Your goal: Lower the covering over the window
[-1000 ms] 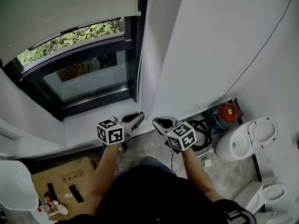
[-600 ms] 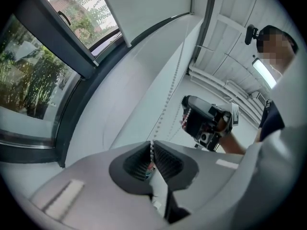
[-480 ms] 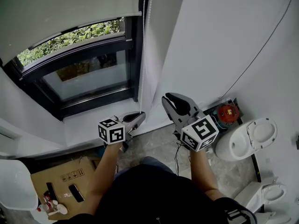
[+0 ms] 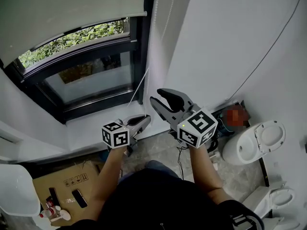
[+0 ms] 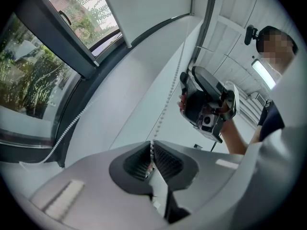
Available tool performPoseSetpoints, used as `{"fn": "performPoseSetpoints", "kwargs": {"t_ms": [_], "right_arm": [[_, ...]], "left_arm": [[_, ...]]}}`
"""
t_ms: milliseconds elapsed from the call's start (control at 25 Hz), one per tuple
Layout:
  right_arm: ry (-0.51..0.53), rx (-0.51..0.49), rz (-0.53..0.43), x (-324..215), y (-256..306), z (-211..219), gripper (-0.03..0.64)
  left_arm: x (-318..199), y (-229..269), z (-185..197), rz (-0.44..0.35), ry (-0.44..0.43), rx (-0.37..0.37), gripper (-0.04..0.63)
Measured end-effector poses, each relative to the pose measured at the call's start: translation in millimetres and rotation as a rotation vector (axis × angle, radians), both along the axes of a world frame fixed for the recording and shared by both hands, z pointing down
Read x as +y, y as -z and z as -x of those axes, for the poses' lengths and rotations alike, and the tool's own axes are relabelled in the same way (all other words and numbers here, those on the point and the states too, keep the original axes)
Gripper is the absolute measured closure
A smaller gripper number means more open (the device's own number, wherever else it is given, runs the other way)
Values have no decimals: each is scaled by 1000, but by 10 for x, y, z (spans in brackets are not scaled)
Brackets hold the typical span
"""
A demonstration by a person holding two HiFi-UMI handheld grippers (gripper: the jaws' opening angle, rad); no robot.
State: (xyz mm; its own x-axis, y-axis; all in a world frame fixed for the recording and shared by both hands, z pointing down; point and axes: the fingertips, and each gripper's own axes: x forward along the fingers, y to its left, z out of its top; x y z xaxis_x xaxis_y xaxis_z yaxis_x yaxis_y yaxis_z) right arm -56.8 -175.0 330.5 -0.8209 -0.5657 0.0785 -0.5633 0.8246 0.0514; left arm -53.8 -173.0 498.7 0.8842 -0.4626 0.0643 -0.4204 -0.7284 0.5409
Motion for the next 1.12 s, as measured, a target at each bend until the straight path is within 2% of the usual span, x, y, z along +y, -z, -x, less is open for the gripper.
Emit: {"fn": "performPoseSetpoints", "kwargs": {"t_ms": [280,320,440,560,640,880,1120], "right_arm": [[-3,-22,96,-150,-184,281,524],[-2,-17,103,-152,-199,306,590],[16,-35,123,-131,-206,331,603],[13,42,134,-138,-397,347,603],[6,74,169,-129,-621,338,603],[-7,142,252,-134,-1099,298,603],[-5,167,326,-154,-1492,236,603]], "left_arm": [[51,1,-8,-2,-6,16,571],[53,7,1,-3,-4,22,571],[57,12,33,1,3,31,571],[71,-179,71,15,-3,-56,571],[123,-394,78,54,-7,-99,571],[291,-821,57,155,-37,-156,571],[358,-988,-10,195,-53,-181,571]]}}
